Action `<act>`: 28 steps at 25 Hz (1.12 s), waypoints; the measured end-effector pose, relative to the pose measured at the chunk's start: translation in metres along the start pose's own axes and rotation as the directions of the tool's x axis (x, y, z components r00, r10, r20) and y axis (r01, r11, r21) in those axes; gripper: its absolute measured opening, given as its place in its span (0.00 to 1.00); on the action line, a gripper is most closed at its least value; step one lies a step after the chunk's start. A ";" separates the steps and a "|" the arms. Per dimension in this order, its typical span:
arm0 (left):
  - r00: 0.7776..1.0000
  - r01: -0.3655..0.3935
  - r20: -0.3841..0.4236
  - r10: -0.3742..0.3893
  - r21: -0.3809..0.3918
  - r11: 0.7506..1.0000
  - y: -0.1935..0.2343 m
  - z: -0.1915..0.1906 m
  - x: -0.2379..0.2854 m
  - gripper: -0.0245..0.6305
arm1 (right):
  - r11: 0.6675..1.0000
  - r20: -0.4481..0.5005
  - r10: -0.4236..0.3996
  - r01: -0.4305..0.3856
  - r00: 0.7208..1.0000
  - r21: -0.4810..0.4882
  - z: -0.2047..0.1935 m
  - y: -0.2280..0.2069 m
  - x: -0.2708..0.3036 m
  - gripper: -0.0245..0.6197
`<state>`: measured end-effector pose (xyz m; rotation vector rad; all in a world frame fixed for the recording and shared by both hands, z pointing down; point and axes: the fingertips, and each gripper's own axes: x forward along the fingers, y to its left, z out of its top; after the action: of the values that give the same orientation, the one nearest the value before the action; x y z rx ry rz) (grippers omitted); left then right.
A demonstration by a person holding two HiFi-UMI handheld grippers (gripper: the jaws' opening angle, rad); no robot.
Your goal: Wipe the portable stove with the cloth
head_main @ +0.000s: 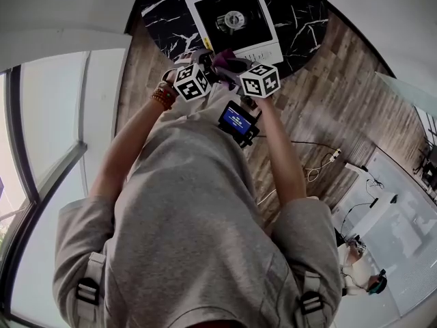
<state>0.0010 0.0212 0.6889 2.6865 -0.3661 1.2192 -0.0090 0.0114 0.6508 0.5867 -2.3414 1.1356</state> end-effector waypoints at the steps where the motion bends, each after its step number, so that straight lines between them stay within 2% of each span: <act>1: 1.000 0.000 0.002 0.000 0.000 1.000 -0.001 0.000 0.000 0.60 | 0.999 0.054 0.026 -0.028 0.998 0.026 0.005 0.003 -0.008 0.25; 4: 1.000 0.003 0.007 -0.003 -0.005 1.000 -0.006 -0.002 -0.002 0.59 | 0.997 0.230 0.025 -0.039 0.973 0.059 0.024 0.003 -0.044 0.25; 6: 1.000 0.001 0.010 -0.001 -0.005 1.000 -0.005 -0.001 -0.002 0.59 | 0.998 0.318 -0.049 0.035 0.947 0.051 0.039 -0.016 -0.073 0.25; 8: 1.000 -0.001 0.010 0.001 -0.003 1.000 -0.003 -0.001 -0.002 0.59 | 0.991 0.364 -0.134 0.129 0.922 0.037 0.054 -0.041 -0.100 0.25; 11: 1.000 0.004 0.009 -0.004 0.000 1.000 -0.004 -0.001 -0.002 0.59 | 0.978 0.417 -0.199 0.210 0.887 0.021 0.077 -0.065 -0.134 0.25; 13: 1.000 0.007 0.018 -0.007 0.004 1.000 -0.003 0.000 -0.004 0.59 | 0.972 0.487 -0.208 0.235 0.848 0.007 0.102 -0.066 -0.155 0.25; 15: 0.999 -0.002 0.050 0.002 0.005 1.000 -0.001 0.000 -0.010 0.59 | 0.969 0.568 -0.200 0.247 0.798 -0.005 0.127 -0.057 -0.173 0.25; 18: 0.985 -0.050 0.162 0.055 -0.034 0.998 0.002 0.013 -0.033 0.57 | 0.965 0.648 -0.194 0.263 0.737 -0.010 0.148 -0.039 -0.191 0.26; 20: 0.961 -0.094 0.253 0.113 -0.084 0.992 0.012 0.030 -0.055 0.52 | 0.956 0.663 -0.208 0.292 0.719 -0.017 0.154 -0.030 -0.195 0.26; 23: 0.902 -0.176 0.363 0.234 -0.187 0.967 0.039 0.052 -0.087 0.47 | 0.939 0.669 -0.237 0.344 0.705 -0.030 0.158 -0.020 -0.192 0.26; 26: 0.823 -0.267 0.420 0.383 -0.308 0.913 0.071 0.074 -0.105 0.36 | 0.916 0.660 -0.256 0.395 0.706 -0.067 0.158 -0.021 -0.186 0.27; 28: 0.780 -0.310 0.434 0.451 -0.359 0.881 0.080 0.089 -0.110 0.29 | 0.911 0.646 -0.260 0.405 0.718 -0.083 0.150 -0.023 -0.182 0.27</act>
<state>-0.0285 -0.0609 0.5515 2.7180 -1.1186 0.4373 0.1161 -0.0919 0.4774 1.4192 -2.6750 0.5359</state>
